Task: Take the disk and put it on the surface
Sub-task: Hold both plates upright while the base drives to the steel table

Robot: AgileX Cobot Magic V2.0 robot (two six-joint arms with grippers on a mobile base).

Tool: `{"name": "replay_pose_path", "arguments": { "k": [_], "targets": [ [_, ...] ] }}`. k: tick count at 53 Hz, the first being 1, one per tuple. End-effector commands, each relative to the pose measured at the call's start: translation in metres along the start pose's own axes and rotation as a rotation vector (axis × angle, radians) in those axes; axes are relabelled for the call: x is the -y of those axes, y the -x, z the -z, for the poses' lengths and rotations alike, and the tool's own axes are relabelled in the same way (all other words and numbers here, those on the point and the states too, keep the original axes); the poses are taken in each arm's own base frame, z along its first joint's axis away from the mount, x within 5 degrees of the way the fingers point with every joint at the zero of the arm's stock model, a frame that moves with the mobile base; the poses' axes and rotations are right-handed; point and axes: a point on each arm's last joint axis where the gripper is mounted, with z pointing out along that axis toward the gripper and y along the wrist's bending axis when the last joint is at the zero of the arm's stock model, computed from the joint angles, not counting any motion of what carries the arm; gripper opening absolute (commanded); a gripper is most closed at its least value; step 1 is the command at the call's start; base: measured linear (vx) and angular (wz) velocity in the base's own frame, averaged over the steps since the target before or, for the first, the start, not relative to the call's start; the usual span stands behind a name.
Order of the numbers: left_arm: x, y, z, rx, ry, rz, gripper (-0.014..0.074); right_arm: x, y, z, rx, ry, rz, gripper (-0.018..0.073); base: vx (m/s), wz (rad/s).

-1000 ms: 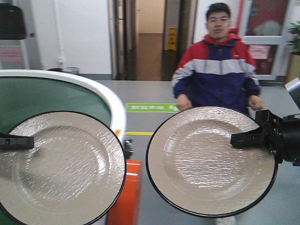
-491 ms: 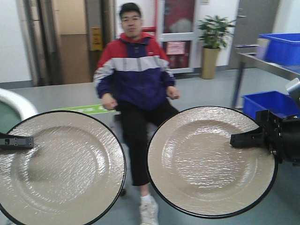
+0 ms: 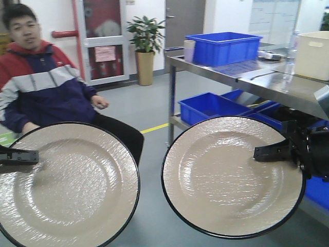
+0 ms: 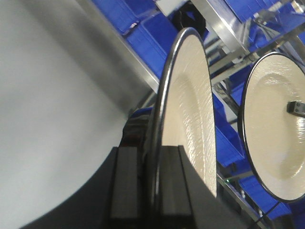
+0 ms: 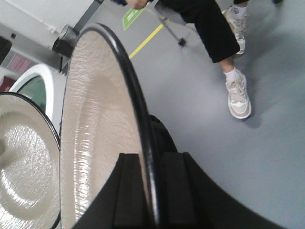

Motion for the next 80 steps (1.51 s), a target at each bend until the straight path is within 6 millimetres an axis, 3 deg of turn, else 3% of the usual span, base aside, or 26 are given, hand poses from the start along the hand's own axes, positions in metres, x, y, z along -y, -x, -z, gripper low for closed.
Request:
{"name": "replay_pose_path", "arguments": {
  "k": [1,31,80],
  "targets": [
    [0.0268,0.0114,0.0112,0.109,-0.113,0.013,-0.0008,-0.0268,0.0102,0.0158,0.106,0.098,-0.005,-0.0009,0.22,-0.41],
    [0.0268,0.0114,0.0112,0.109,-0.113,0.013,-0.0008,-0.0270,0.0095,0.0158,0.099,0.100,-0.003,-0.0009,0.32,-0.15],
    [0.0268,0.0114,0.0112,0.109,-0.113,0.013,-0.0008,-0.0277,0.0093,0.0153,0.098,0.103,-0.004,-0.0009,0.51,-0.11]
  ]
}}
